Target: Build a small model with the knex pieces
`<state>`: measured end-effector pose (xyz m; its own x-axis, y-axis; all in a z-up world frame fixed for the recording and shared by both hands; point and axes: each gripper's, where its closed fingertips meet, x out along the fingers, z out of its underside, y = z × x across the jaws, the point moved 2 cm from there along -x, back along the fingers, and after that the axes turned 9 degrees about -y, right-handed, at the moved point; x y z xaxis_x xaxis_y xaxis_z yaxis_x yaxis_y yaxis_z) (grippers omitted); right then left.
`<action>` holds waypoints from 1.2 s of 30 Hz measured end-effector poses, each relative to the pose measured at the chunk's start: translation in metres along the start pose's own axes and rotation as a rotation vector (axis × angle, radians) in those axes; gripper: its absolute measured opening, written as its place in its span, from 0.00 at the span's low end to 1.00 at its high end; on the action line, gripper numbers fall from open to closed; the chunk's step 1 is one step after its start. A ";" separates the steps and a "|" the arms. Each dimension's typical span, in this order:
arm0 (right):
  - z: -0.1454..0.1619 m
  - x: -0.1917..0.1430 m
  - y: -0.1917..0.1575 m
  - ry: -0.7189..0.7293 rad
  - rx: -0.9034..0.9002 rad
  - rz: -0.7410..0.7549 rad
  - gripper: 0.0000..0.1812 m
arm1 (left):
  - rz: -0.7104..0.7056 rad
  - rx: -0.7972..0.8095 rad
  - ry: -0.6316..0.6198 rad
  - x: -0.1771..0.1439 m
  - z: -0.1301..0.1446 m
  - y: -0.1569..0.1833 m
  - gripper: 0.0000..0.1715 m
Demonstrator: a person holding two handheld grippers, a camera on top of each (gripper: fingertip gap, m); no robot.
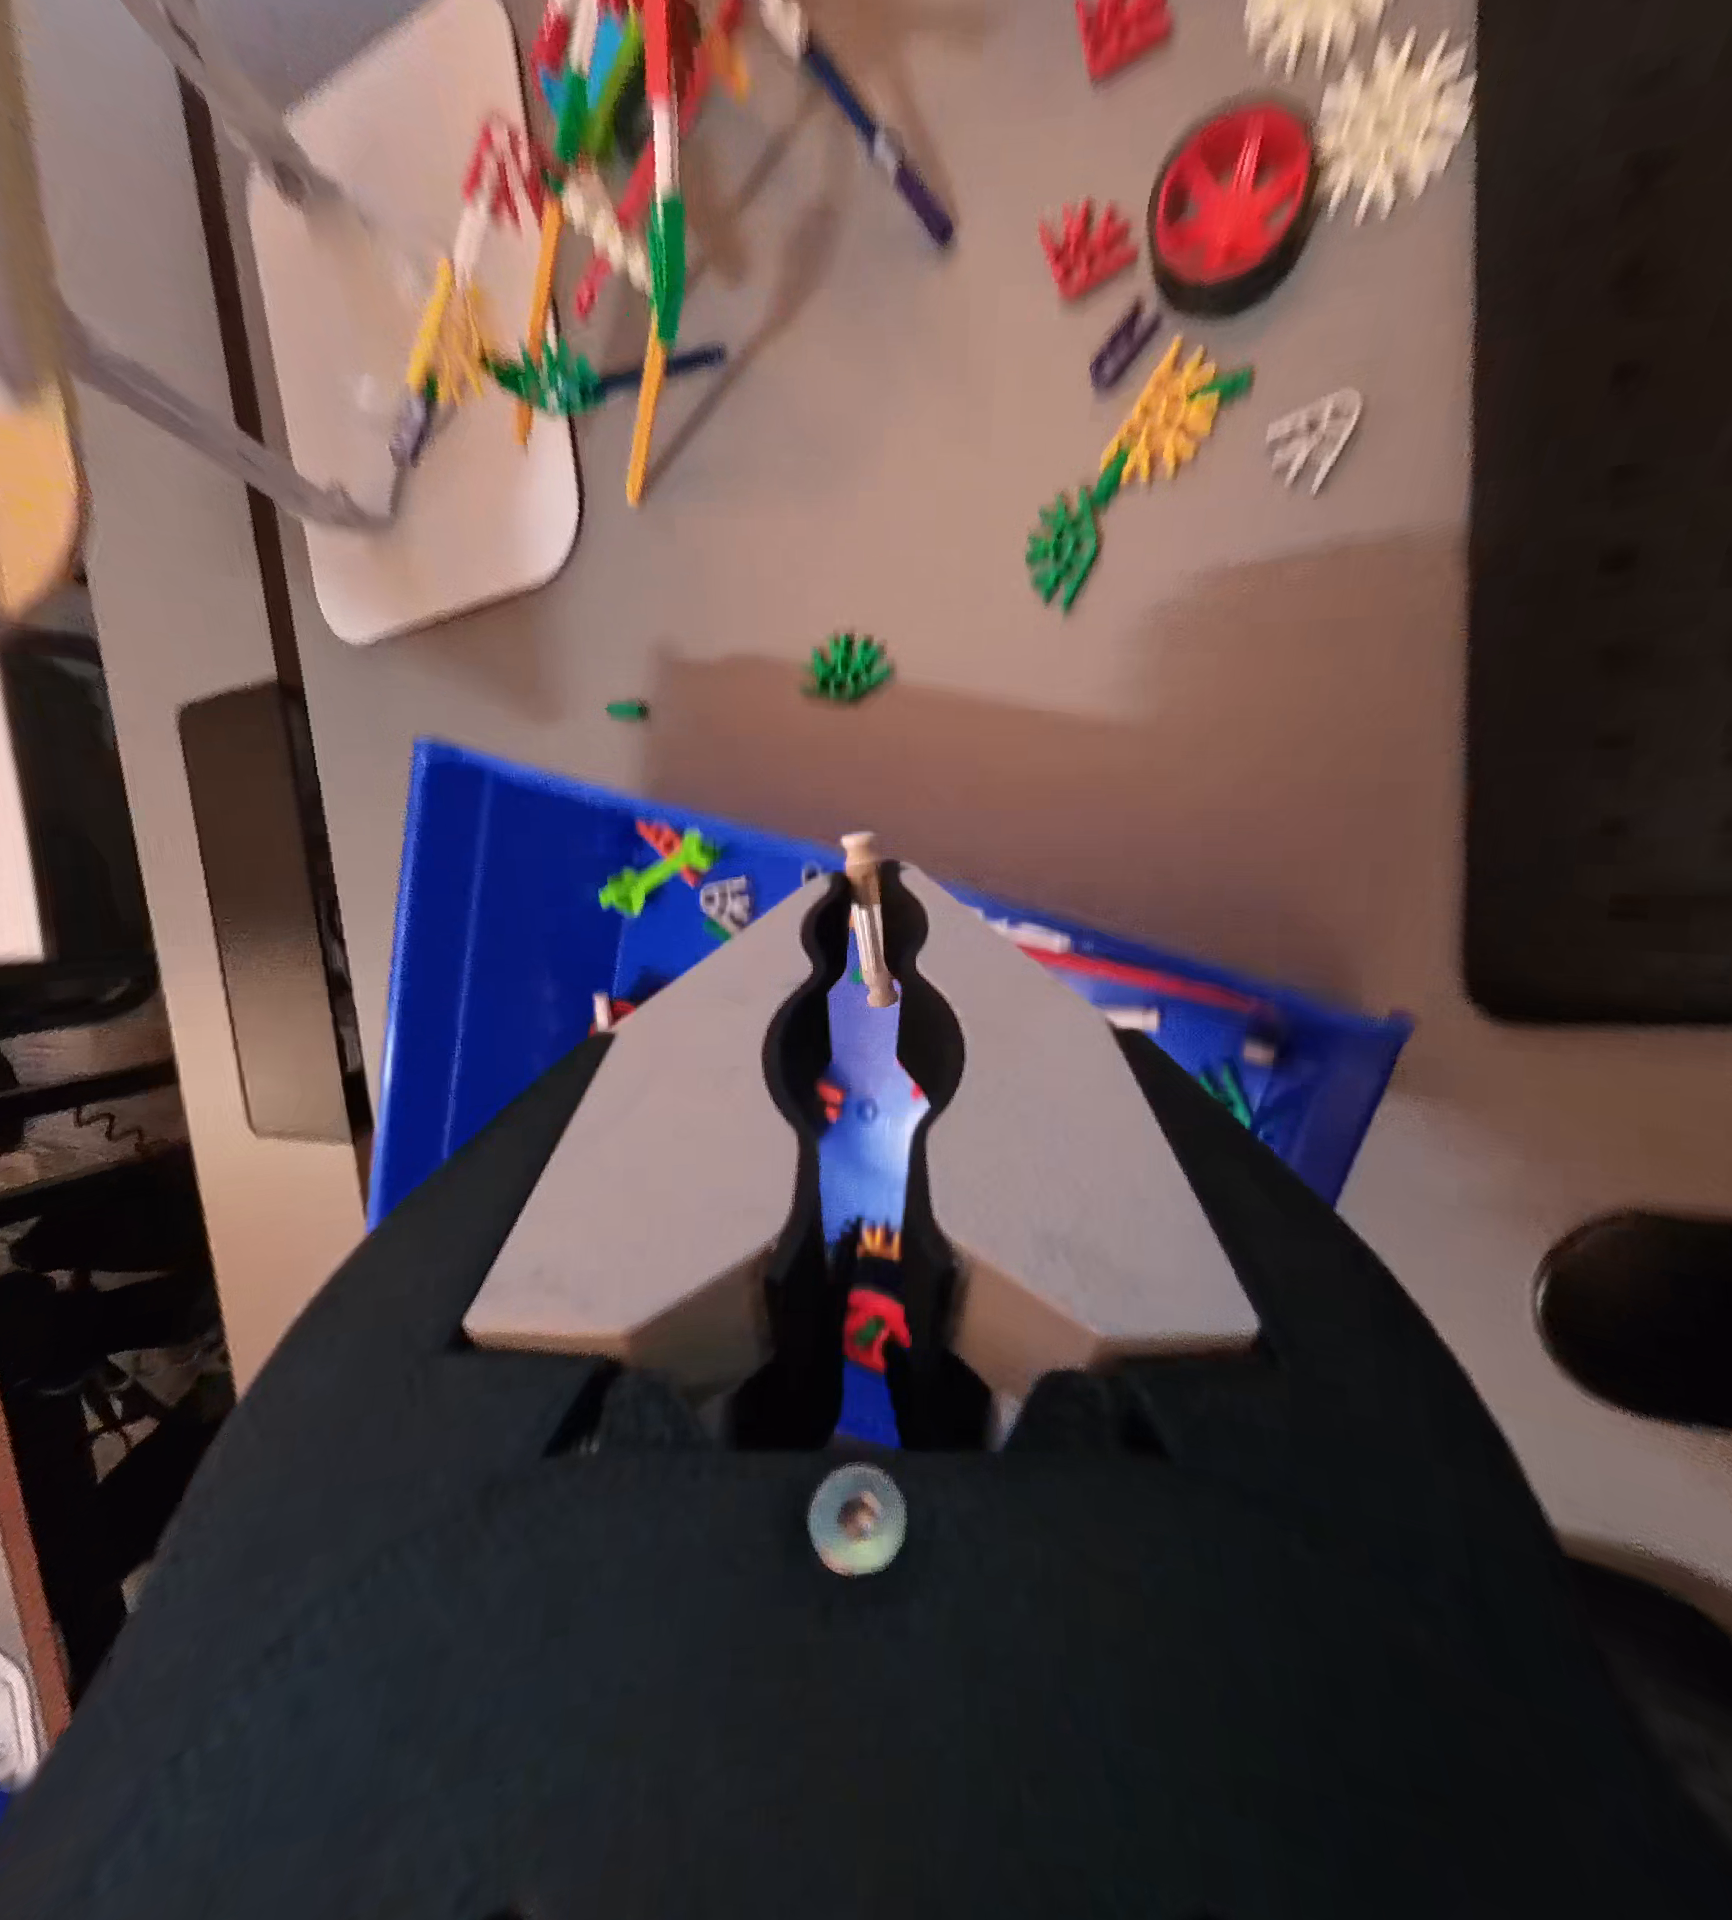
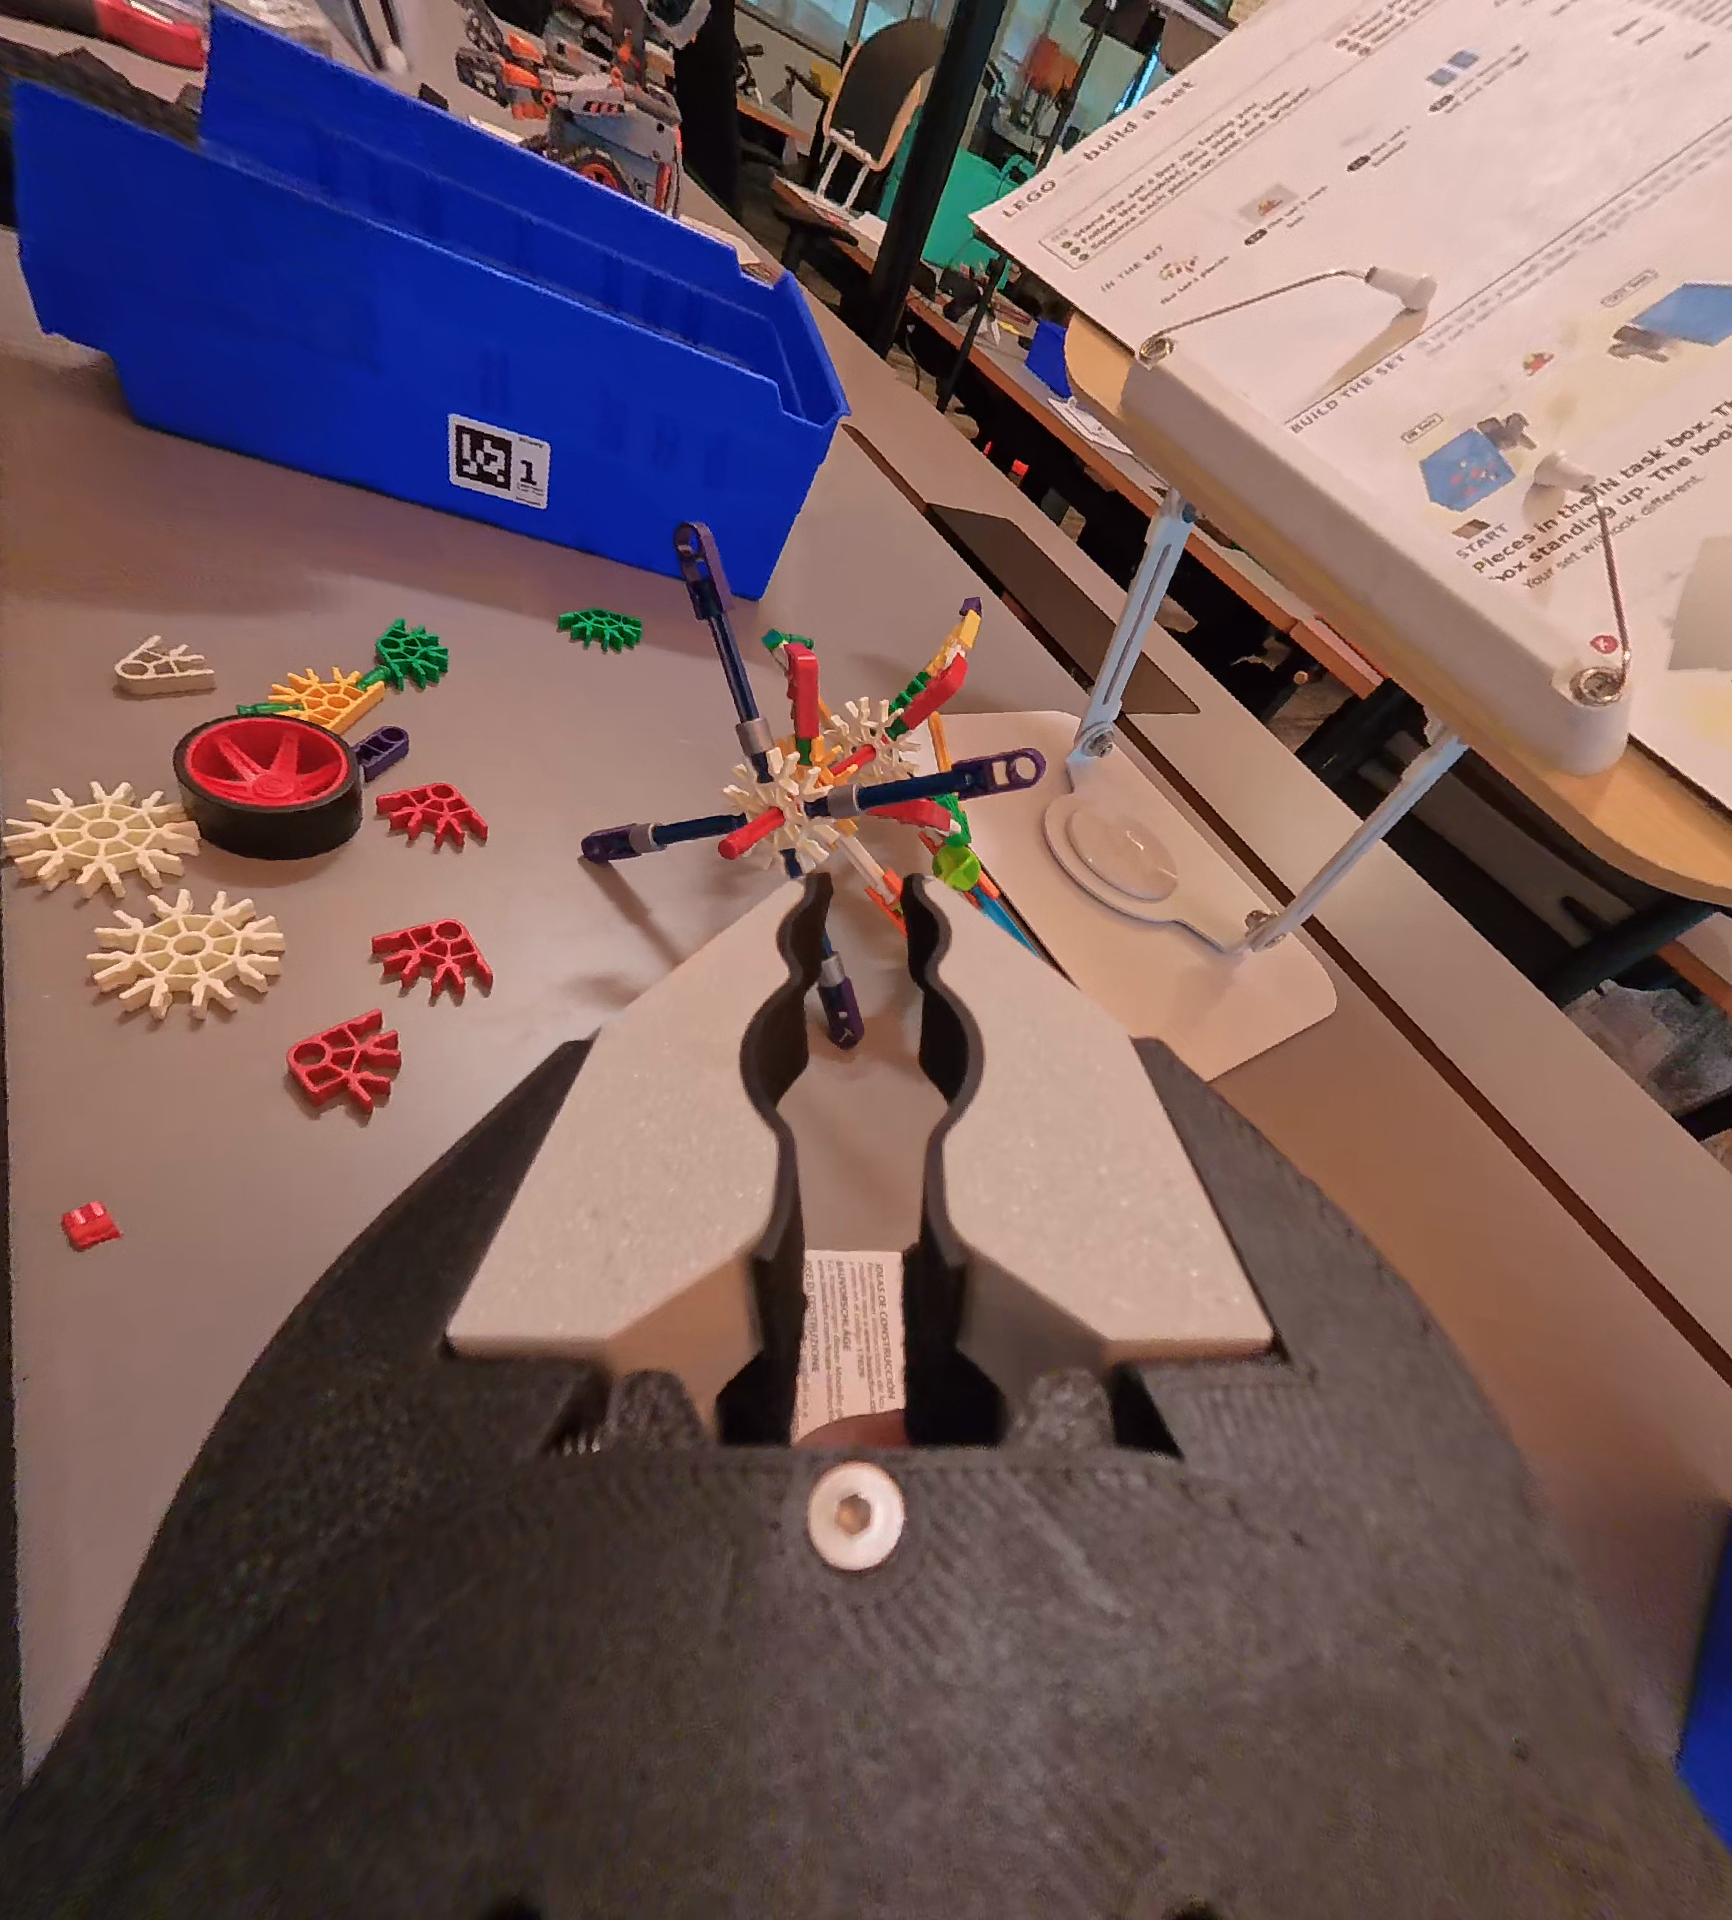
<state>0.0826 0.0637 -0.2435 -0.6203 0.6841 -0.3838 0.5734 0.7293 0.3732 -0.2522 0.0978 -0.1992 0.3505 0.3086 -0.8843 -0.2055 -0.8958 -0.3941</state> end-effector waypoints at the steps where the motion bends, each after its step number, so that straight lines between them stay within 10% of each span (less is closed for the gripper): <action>1: 0.000 0.000 -0.001 0.000 -0.002 -0.003 0.07 | 0.009 0.005 0.022 0.001 -0.015 0.005 0.02; 7: -0.002 -0.001 -0.005 0.000 -0.015 -0.010 0.07 | 0.157 0.137 0.030 0.066 -0.095 0.073 0.02; 13: -0.004 -0.004 -0.005 0.014 -0.018 -0.010 0.07 | 0.234 0.263 -0.067 0.135 -0.115 0.126 0.03; 19: -0.004 -0.006 -0.006 0.020 -0.027 -0.021 0.07 | 0.076 0.068 0.006 0.083 -0.108 0.057 0.21; 23: -0.006 -0.008 -0.007 0.032 -0.025 -0.028 0.07 | -0.029 -0.087 -0.159 0.033 -0.015 -0.025 0.18; 28: -0.005 -0.006 -0.010 0.019 -0.036 -0.037 0.08 | 0.050 -0.073 -0.378 0.069 0.111 -0.058 0.27; 36: 0.003 0.000 -0.010 -0.010 -0.027 -0.045 0.08 | 0.199 0.037 -0.528 0.132 0.159 -0.063 0.44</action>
<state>0.0788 0.0563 -0.2492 -0.6398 0.6507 -0.4088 0.5305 0.7589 0.3777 -0.3382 0.2457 -0.3305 -0.2012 0.2615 -0.9440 -0.2564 -0.9442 -0.2069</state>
